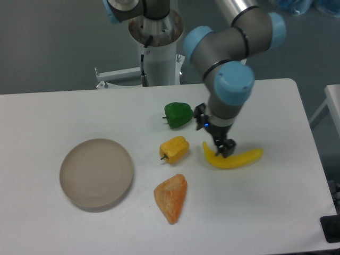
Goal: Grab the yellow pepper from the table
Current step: 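Move the gripper from beside the banana over the small yellow pepper, then lower the gripper onto the yellow pepper and close on it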
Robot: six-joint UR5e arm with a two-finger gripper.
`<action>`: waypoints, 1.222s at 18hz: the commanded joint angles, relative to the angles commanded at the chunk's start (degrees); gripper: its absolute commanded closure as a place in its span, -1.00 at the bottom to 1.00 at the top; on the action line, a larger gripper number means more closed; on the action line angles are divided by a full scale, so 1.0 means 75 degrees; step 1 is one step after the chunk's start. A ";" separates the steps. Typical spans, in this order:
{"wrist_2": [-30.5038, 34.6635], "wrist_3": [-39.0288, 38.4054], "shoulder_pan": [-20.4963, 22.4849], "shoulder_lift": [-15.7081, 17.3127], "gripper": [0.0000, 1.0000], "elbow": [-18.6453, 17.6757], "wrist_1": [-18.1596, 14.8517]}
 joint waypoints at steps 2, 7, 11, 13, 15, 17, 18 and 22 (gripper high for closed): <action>0.0058 -0.0085 -0.0095 0.0047 -1.00 -0.0634 0.0854; 0.0070 -0.0062 -0.0095 0.0375 -1.00 -0.1701 0.1830; 0.0082 -0.0097 -0.0165 0.0328 -1.00 -0.1726 0.1889; 0.0152 -0.0097 -0.0189 0.0305 -1.00 -0.1866 0.2052; 0.0164 -0.0097 -0.0200 0.0305 -1.00 -0.2170 0.2496; 0.0164 -0.0097 -0.0259 0.0293 -1.00 -0.2335 0.2778; 0.0176 -0.0097 -0.0271 0.0293 -1.00 -0.2394 0.2884; 0.0176 -0.0027 -0.0294 0.0211 -1.00 -0.2429 0.3061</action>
